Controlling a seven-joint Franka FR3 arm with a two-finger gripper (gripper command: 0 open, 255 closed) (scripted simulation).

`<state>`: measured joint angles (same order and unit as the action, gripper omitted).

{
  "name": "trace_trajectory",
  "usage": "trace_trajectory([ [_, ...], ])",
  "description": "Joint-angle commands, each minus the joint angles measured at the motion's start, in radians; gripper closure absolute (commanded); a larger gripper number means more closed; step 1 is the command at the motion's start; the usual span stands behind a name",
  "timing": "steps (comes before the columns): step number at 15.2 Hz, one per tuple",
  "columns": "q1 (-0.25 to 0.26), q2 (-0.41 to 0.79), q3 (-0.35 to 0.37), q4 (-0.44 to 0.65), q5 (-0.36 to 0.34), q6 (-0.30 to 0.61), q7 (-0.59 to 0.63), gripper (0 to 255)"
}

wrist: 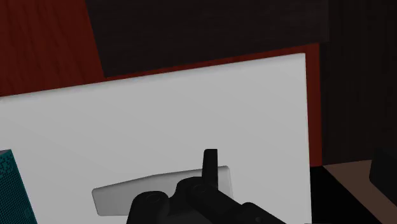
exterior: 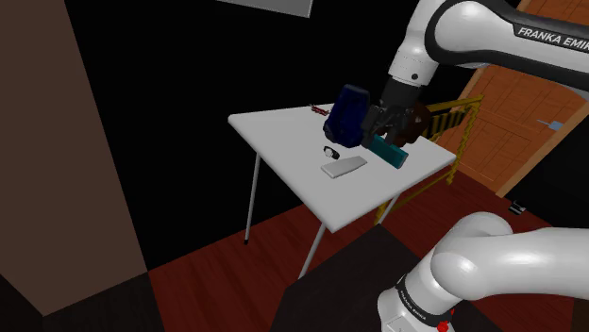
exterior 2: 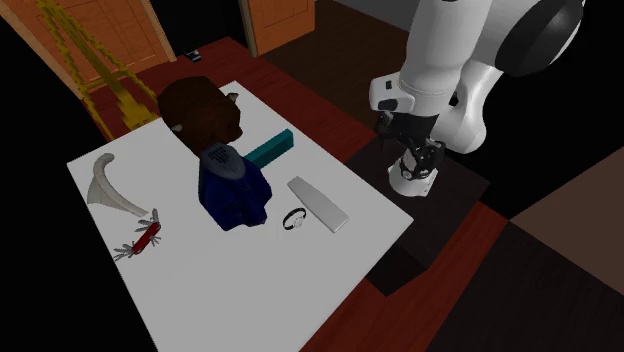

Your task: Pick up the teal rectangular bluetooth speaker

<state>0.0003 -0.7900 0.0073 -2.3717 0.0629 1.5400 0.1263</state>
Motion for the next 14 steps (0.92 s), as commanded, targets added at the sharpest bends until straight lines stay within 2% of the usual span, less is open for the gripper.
trace_trajectory([
  [1, 0.000, 0.000, 0.000, 0.000, 0.000, 0.000, 0.000, 0],
  [8, -0.047, 0.088, -0.139, -0.012, -0.113, 0.093, -0.177, 0],
  [14, -0.078, 0.212, -0.255, 0.025, -0.186, 0.183, -0.324, 0],
])
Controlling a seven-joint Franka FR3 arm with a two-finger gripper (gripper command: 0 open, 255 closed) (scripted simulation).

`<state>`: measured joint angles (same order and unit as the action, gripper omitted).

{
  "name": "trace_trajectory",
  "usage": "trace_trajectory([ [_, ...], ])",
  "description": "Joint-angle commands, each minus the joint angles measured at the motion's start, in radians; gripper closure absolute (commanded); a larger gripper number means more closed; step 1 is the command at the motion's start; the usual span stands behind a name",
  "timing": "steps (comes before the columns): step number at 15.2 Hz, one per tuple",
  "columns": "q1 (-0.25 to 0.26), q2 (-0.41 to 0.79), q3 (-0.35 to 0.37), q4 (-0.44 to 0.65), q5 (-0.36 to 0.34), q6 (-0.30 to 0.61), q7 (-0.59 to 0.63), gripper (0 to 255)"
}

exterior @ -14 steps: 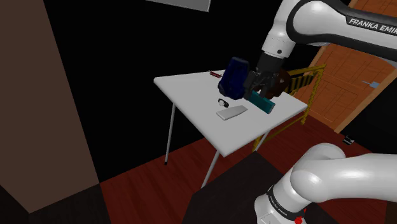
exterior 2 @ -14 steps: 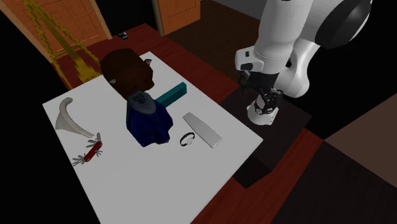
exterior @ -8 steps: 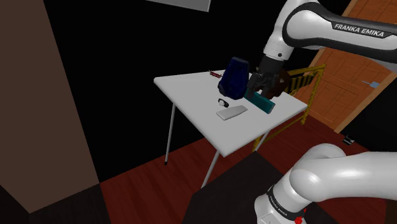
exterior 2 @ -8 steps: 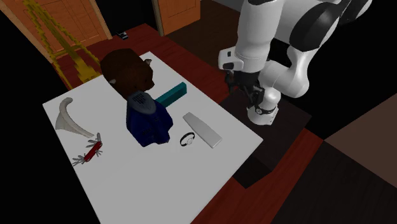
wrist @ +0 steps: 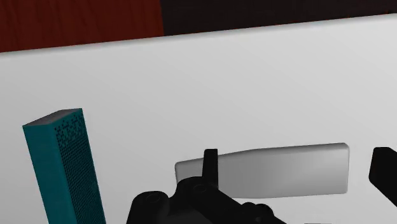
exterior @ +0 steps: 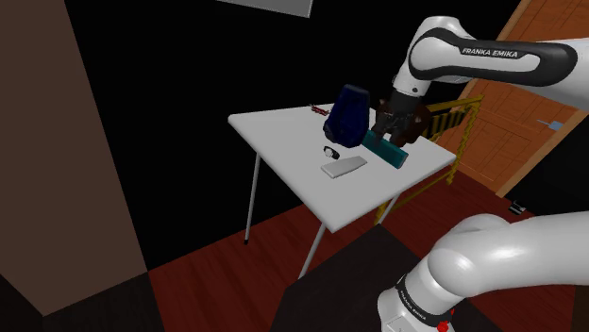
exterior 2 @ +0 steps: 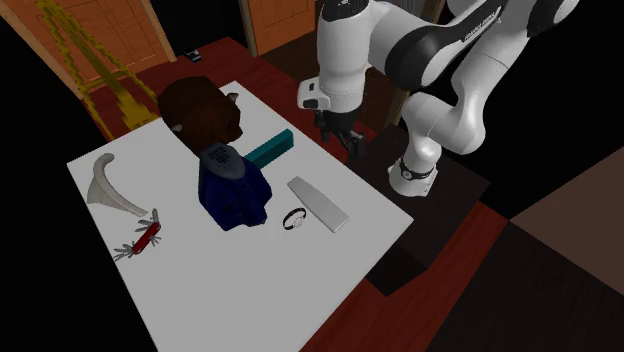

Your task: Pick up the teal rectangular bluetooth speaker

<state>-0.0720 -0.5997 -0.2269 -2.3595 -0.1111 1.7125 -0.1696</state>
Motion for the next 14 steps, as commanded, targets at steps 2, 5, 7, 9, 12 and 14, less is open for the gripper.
trace_trajectory([
  [2, -0.013, 0.071, -0.059, 0.035, -0.029, 0.040, -0.077, 0],
  [5, -0.022, 0.154, -0.115, 0.078, -0.044, 0.085, -0.151, 0],
  [7, -0.026, 0.213, -0.151, 0.112, -0.047, 0.113, -0.201, 0],
  [9, -0.030, 0.276, -0.187, 0.152, -0.044, 0.139, -0.253, 0],
  [12, -0.035, 0.378, -0.237, 0.220, -0.025, 0.174, -0.335, 0],
  [14, -0.041, 0.451, -0.268, 0.271, -0.004, 0.194, -0.392, 0],
])
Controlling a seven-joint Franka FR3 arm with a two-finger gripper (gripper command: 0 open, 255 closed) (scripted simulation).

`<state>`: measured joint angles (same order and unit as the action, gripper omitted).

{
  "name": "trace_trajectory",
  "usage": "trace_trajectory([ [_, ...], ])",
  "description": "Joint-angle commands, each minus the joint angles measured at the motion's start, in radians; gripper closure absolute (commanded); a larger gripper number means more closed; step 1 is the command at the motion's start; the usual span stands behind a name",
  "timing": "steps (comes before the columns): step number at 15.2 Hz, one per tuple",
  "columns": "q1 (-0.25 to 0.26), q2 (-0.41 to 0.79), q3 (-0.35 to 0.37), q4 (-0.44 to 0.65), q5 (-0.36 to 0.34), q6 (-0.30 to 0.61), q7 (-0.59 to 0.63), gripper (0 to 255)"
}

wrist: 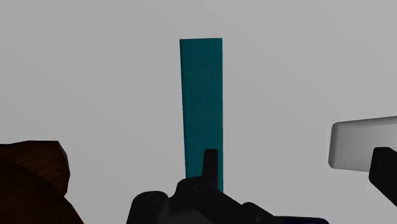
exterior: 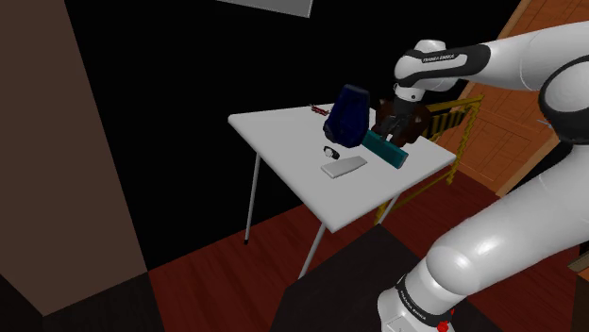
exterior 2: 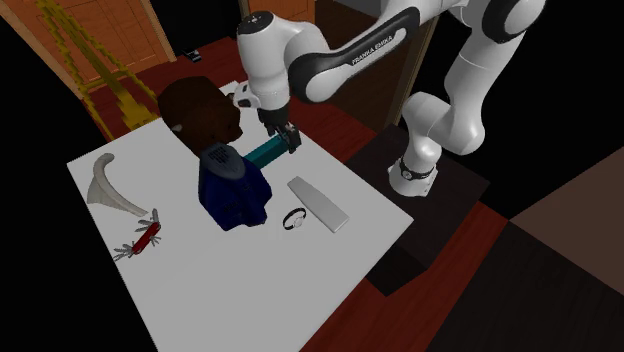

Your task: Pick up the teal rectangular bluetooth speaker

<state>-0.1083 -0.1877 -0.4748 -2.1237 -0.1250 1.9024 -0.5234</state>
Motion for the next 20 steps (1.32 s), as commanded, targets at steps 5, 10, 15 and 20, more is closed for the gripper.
trace_trajectory([
  [5, -0.023, 0.164, -0.060, 0.117, 0.061, 0.040, -0.131, 0],
  [10, -0.025, 0.186, -0.062, 0.071, 0.071, 0.106, -0.137, 0],
  [15, -0.027, 0.194, -0.063, 0.059, 0.075, 0.125, -0.140, 255],
  [20, -0.026, 0.195, -0.063, 0.060, 0.076, 0.124, -0.140, 255],
])
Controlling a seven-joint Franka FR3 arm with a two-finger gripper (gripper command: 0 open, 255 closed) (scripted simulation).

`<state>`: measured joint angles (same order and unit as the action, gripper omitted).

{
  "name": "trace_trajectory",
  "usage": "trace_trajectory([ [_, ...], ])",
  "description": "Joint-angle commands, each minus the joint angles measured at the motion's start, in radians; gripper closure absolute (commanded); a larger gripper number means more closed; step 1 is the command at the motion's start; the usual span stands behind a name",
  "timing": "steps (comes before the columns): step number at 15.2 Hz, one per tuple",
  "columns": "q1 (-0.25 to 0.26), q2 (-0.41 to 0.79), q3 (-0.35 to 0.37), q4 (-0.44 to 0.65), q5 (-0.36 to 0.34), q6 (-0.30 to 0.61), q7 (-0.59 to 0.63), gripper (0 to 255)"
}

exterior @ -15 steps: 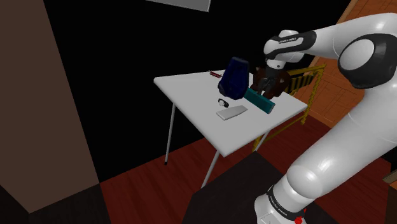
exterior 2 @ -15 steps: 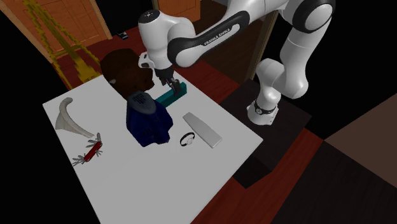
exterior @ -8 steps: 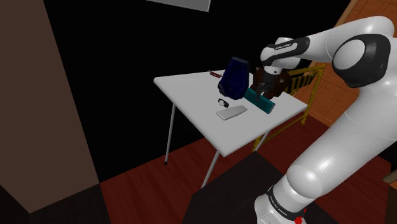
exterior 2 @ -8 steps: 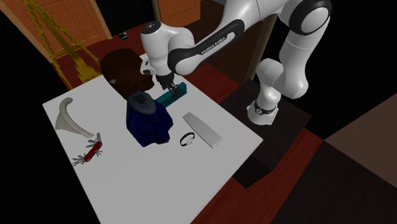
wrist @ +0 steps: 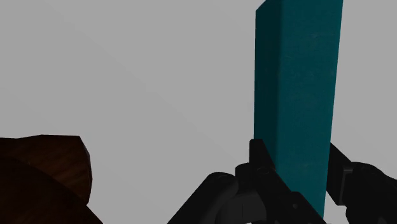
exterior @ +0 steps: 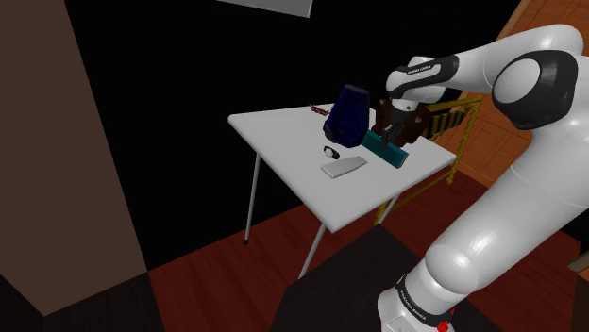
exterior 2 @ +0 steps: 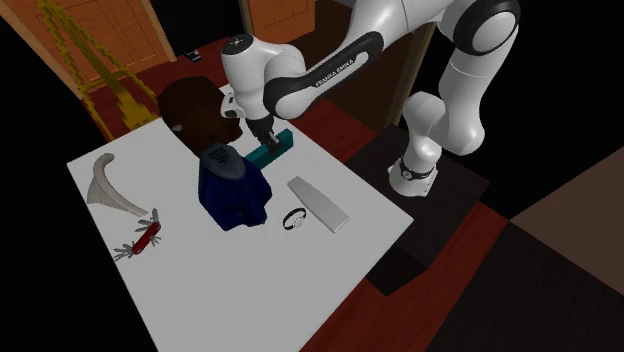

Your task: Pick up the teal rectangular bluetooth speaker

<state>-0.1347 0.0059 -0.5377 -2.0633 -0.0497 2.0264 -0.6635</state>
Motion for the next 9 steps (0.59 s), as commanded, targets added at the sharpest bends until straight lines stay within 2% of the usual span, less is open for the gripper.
trace_trajectory([
  [1, 0.000, 0.001, 0.000, -0.001, 0.000, 0.000, 0.000, 255],
  [3, 0.000, 0.001, 0.000, -0.003, 0.000, 0.003, 0.001, 255],
  [9, 0.003, -0.027, 0.003, 0.051, -0.013, -0.076, 0.008, 255],
])
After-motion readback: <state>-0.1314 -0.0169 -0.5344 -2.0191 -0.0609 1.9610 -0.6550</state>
